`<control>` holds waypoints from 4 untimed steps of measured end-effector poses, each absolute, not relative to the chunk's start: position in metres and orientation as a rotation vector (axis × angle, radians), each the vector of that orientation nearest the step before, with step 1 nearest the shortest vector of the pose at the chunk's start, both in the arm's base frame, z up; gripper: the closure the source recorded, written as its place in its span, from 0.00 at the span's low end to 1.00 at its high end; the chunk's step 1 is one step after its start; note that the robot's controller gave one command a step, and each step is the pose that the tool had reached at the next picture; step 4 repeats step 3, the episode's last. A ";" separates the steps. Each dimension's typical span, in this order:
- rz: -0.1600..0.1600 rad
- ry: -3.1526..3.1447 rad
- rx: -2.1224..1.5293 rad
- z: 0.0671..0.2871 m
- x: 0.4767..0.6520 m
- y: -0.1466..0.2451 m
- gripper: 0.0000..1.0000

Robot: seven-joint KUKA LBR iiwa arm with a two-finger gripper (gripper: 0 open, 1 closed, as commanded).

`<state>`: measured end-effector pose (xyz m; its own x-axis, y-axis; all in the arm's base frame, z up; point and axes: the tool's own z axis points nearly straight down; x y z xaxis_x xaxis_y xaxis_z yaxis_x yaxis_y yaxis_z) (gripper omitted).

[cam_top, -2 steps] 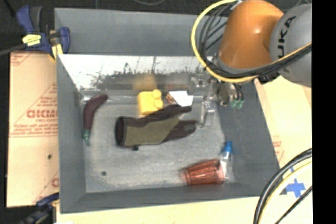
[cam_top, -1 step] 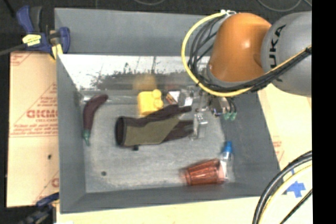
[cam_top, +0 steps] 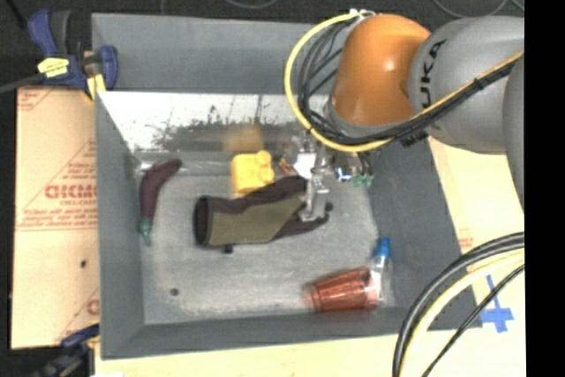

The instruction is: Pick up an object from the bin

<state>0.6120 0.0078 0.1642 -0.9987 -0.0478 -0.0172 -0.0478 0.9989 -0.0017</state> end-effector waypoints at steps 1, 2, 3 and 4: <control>-0.001 3.127 -0.266 0.084 0.574 0.046 1.00; -0.001 3.127 -0.267 0.084 0.574 0.046 1.00; -0.002 3.123 -0.264 0.222 0.571 0.049 1.00; -0.002 3.123 -0.264 0.222 0.571 0.049 1.00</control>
Offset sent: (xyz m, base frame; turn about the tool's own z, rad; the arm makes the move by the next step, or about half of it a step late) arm 0.0000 0.0000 0.0000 0.0000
